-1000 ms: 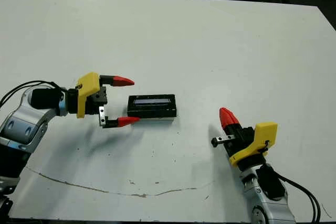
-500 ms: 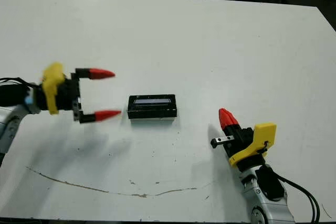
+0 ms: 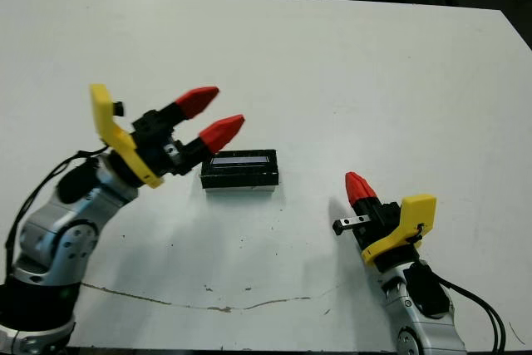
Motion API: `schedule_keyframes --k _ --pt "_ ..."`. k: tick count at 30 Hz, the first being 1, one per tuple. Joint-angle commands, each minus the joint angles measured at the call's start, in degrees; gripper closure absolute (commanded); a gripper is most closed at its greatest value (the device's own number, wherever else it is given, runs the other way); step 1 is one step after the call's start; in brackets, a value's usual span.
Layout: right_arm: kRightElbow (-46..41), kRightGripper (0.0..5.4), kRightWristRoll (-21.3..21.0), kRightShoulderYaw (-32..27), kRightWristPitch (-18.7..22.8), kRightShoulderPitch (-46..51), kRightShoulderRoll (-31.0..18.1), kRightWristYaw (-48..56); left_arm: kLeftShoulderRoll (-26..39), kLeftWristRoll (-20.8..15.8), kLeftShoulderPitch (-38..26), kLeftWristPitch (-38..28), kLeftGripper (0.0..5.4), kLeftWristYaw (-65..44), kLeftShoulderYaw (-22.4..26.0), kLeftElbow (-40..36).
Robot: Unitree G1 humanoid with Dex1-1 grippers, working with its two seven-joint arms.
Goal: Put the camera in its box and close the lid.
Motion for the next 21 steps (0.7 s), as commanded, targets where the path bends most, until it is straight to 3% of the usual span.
schedule_keyframes --k 1,12,18,21 --pt "-0.1 5.4 0.0 -0.2 0.2 0.6 -0.4 -0.1 -0.5 3.4 -0.7 3.1 2.68 3.6 -2.8 1.5" --pt "0.0 5.4 -0.4 -0.2 -0.1 0.5 -0.5 -0.2 -2.9 9.8 -3.4 12.0 4.3 11.9 -7.6 2.5" --pt "-0.4 5.4 0.1 -0.2 0.6 0.5 -0.3 -0.4 -3.8 11.2 -3.3 15.4 5.25 13.7 -8.2 3.7" --pt "-0.1 5.4 -0.1 -0.3 0.3 0.4 -0.6 -0.2 -3.2 12.6 -3.4 17.5 5.38 14.3 -8.9 3.6"
